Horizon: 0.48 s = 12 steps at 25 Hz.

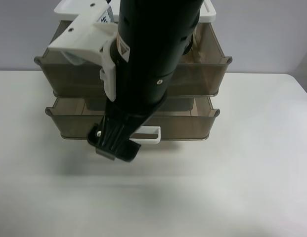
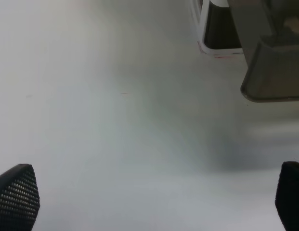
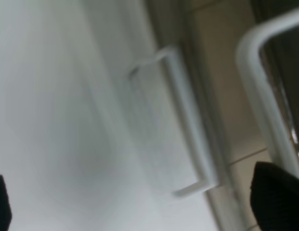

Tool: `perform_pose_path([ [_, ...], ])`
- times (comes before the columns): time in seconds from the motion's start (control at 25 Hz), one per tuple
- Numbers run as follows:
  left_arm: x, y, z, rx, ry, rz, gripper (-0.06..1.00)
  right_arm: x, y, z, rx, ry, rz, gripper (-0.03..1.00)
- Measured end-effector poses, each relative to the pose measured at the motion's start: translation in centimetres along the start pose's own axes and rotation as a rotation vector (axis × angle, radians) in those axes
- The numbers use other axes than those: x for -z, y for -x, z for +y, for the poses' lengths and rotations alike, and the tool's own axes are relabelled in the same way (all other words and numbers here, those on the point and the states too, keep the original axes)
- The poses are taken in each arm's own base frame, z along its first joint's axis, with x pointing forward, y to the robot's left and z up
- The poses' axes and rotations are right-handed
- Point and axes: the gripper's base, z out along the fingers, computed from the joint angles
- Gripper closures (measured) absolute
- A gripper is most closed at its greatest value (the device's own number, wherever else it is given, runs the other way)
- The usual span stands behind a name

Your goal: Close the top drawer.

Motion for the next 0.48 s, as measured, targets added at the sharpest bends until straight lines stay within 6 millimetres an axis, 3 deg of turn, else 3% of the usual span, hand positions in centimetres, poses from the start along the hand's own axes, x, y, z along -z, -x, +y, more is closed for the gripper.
perform_pose_path([
  [0.48, 0.0, 0.0, 0.0, 0.000, 0.000, 0.000, -0.05, -2.0, 3.3, -3.6, -0.018, -0.033, -0.011, 0.00],
])
